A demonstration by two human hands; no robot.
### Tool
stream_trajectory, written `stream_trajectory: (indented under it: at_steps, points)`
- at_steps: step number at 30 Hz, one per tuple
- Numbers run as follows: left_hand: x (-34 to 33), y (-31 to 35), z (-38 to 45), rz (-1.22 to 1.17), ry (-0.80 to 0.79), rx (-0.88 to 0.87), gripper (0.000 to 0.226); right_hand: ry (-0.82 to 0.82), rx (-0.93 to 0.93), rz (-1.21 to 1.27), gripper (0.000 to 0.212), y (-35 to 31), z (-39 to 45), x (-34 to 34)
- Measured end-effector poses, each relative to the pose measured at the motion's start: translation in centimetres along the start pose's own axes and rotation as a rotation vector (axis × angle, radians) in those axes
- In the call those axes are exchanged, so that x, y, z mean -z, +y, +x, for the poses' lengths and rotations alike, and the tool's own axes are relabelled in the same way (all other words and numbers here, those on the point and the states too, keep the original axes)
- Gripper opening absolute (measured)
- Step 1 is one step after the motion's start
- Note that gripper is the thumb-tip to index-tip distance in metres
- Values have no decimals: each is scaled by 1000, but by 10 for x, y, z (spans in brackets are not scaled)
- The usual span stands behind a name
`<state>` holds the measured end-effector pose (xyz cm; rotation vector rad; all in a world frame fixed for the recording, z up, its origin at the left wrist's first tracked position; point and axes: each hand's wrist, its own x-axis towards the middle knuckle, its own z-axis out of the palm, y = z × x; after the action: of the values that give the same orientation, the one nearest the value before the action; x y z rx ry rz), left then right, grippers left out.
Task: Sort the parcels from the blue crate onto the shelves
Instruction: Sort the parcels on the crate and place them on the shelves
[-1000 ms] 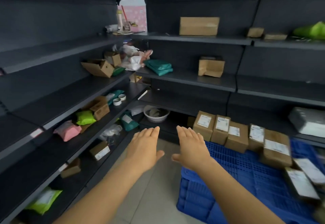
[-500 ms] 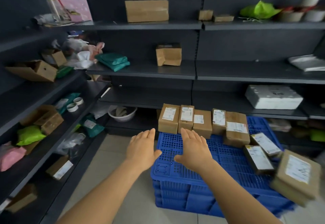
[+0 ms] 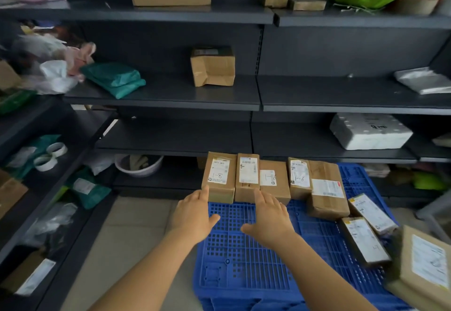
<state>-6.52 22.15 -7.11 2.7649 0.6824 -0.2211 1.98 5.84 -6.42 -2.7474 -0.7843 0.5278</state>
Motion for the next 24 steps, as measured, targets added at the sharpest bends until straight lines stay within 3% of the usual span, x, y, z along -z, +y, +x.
stream_trajectory:
  at_steps: [11, 24]
  points:
    - [-43, -32, 115, -130, -144, 46, 88, -58, -170, 112, 103, 9, 105, -38]
    - [-104, -57, 200, -389, -247, 257, 91, -124, -326, 234, 112, 55, 200, -89]
